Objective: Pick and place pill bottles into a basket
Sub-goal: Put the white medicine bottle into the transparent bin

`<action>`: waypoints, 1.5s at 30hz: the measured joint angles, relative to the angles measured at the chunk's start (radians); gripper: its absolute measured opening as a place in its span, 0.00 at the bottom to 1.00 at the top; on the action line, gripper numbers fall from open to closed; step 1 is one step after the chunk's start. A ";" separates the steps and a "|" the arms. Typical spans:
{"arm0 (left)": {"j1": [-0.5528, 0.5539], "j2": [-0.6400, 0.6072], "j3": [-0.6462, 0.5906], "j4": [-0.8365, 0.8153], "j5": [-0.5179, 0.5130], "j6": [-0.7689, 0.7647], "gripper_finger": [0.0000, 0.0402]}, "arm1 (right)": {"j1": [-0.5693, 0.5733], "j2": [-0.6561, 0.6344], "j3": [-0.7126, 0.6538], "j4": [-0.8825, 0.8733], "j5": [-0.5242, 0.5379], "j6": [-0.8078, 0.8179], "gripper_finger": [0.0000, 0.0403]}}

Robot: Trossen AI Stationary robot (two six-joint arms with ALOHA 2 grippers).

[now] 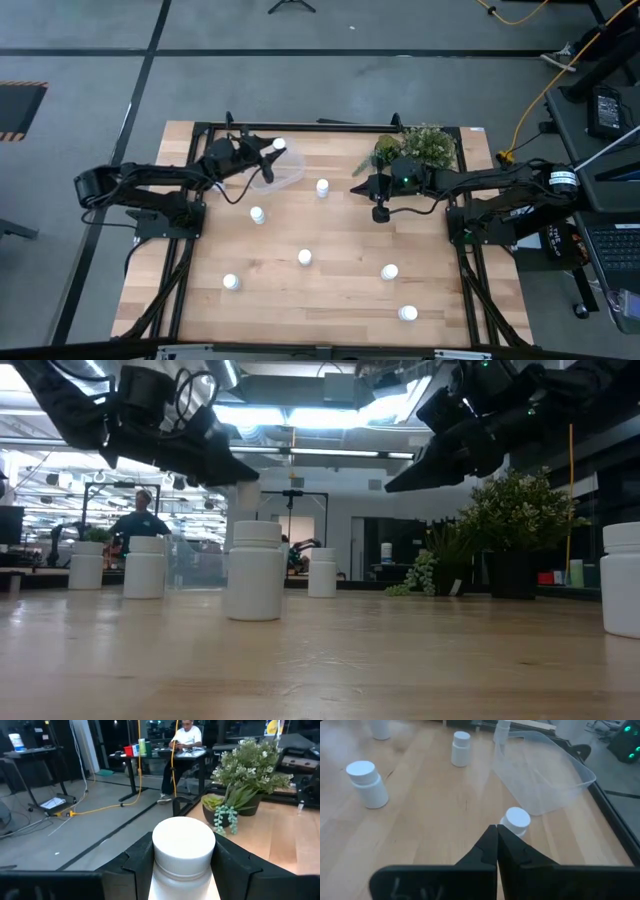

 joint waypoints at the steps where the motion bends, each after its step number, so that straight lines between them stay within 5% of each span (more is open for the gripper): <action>1: 0.000 0.012 0.000 0.008 0.000 0.000 0.39 | 0.000 0.000 0.000 0.004 0.000 0.000 0.00; 28: 0.015 0.537 0.012 0.421 -0.171 -0.052 0.39 | -0.019 0.001 0.000 0.043 0.000 -0.026 0.00; 45: 0.016 0.616 0.013 0.471 -0.219 -0.067 0.39 | -0.019 0.001 0.000 0.042 0.000 -0.026 0.00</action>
